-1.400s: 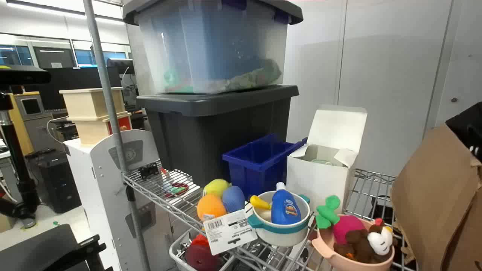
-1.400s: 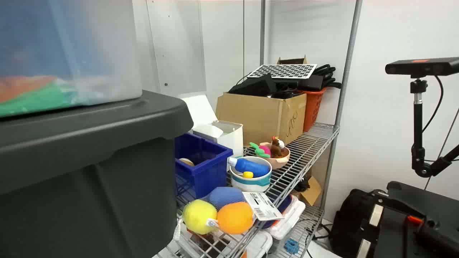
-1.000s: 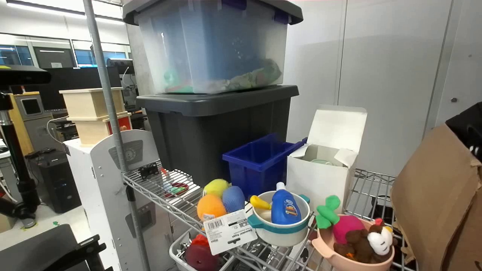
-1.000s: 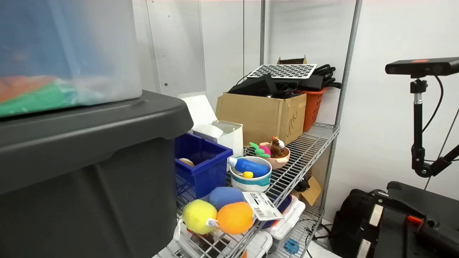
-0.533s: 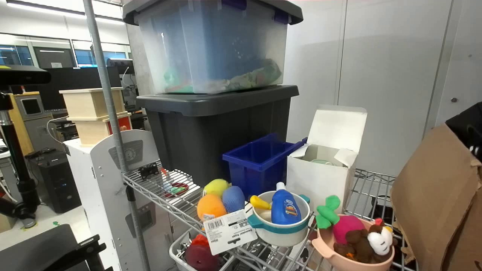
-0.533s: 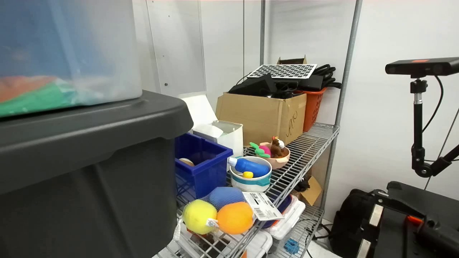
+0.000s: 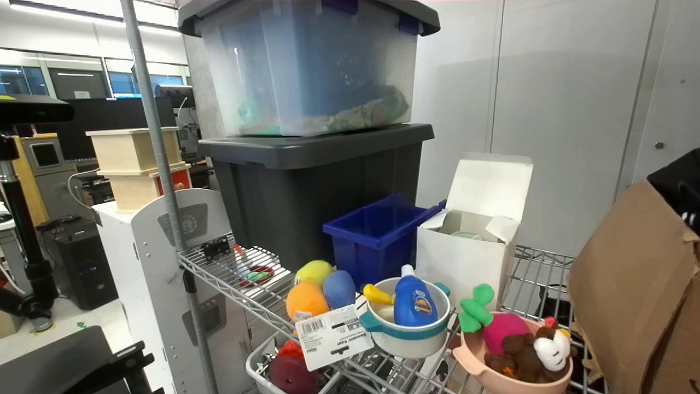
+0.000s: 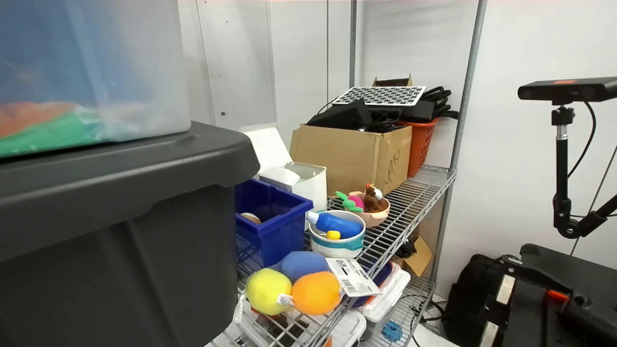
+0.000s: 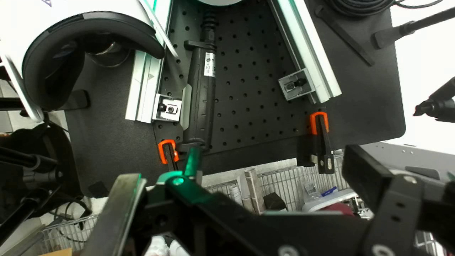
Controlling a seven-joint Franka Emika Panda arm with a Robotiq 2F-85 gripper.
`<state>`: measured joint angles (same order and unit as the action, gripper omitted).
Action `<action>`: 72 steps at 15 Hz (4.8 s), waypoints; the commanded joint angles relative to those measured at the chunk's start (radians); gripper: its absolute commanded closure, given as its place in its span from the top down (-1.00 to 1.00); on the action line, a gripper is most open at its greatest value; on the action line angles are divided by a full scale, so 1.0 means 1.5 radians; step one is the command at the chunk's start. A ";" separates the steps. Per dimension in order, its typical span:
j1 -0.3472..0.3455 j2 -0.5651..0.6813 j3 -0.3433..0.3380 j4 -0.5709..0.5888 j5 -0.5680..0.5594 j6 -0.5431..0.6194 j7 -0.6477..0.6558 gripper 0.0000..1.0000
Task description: Put the brown doll in the blue box
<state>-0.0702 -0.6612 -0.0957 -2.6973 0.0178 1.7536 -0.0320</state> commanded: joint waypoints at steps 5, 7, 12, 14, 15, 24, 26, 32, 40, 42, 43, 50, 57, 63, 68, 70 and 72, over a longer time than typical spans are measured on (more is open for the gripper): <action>-0.003 0.000 0.003 0.001 0.002 -0.002 -0.002 1.00; -0.003 0.000 0.003 0.001 0.002 -0.002 -0.002 1.00; 0.002 0.062 0.007 0.031 0.002 0.043 -0.001 1.00; 0.006 0.105 0.011 0.048 0.002 0.088 0.000 1.00; 0.009 0.132 0.013 0.062 0.004 0.119 -0.001 1.00; 0.041 0.282 0.021 0.144 0.007 0.237 -0.074 1.00; 0.041 0.300 0.017 0.156 0.009 0.261 -0.108 1.00; 0.037 0.346 0.006 0.182 0.015 0.349 -0.210 1.00; 0.026 0.442 0.011 0.245 0.019 0.430 -0.193 1.00; 0.025 0.468 0.016 0.270 0.017 0.440 -0.188 1.00; 0.025 0.485 0.018 0.287 0.014 0.443 -0.181 1.00; 0.021 0.604 0.026 0.390 -0.006 0.454 -0.132 1.00; 0.026 0.724 0.022 0.466 -0.035 0.475 -0.080 1.00; 0.023 0.766 0.022 0.505 -0.062 0.468 -0.079 1.00; 0.005 0.786 0.040 0.529 -0.076 0.419 -0.149 1.00; 0.001 0.800 0.043 0.543 -0.078 0.398 -0.170 1.00; 0.000 0.818 0.046 0.561 -0.083 0.382 -0.183 1.00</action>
<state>-0.0479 0.5201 -0.0505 -1.9206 -0.0915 2.3797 -0.2637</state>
